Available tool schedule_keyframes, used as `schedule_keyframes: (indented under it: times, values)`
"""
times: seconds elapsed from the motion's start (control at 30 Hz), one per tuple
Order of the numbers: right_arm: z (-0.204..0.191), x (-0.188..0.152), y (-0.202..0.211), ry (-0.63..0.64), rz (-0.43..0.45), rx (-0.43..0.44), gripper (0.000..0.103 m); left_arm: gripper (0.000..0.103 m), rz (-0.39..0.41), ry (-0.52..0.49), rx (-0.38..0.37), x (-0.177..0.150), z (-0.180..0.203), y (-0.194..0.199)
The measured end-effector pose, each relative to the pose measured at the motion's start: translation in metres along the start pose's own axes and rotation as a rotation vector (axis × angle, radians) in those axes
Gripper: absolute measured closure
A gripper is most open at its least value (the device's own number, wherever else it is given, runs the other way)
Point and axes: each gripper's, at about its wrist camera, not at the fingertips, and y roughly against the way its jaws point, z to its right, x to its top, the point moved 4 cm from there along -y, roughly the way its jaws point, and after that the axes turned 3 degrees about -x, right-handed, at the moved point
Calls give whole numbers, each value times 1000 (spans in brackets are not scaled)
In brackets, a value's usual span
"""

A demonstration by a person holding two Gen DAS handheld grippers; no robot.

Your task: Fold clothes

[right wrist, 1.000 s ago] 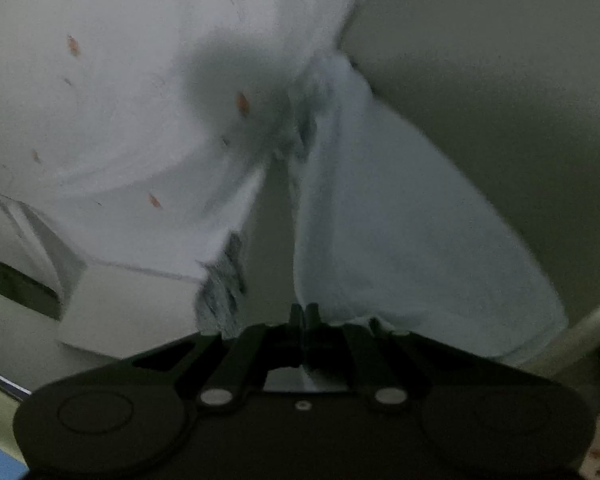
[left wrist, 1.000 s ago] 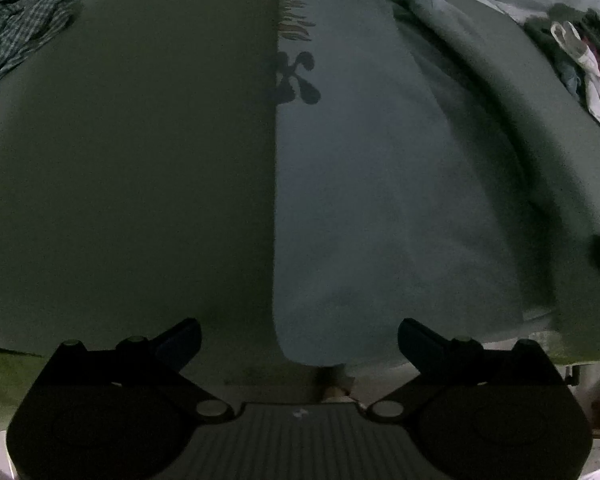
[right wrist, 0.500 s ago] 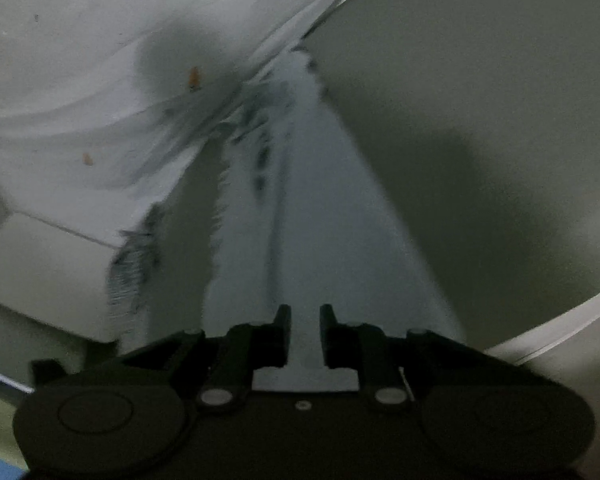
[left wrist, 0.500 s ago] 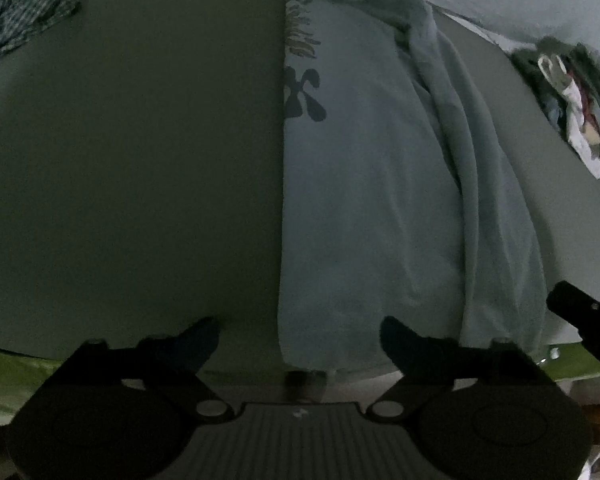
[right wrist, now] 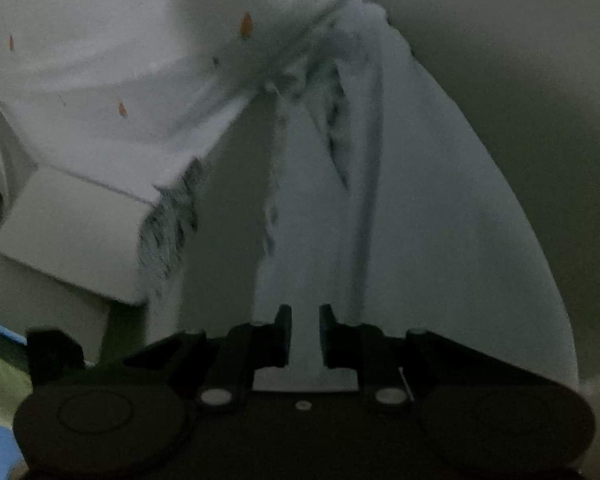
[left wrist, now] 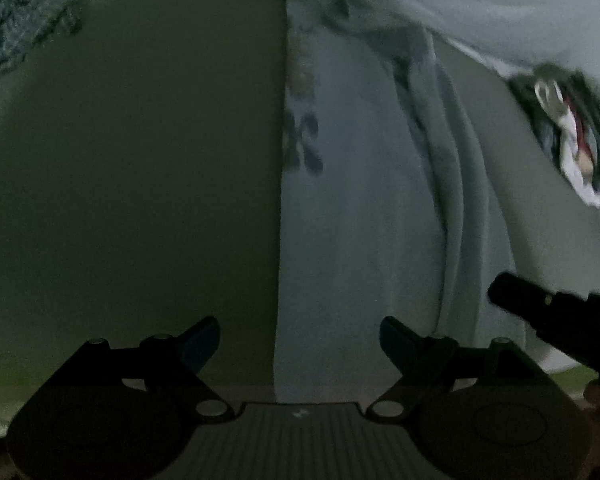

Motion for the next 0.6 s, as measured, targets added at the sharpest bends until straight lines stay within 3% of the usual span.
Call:
schedule_keyframes:
  times: [0.17, 0.3, 0.53, 0.6]
  values:
    - [14, 69, -28, -51, 33, 24, 87, 15, 61, 86, 28, 43, -4, -1]
    - [18, 118, -55, -118, 57, 48, 87, 15, 102, 187, -3, 72, -11, -9]
    - [15, 190, -101, -169, 157, -52, 84, 15, 117, 214, -28, 130, -26, -32]
    - [11, 209, -118, -177, 194, -78, 75, 15, 120, 211, -49, 158, -31, -47]
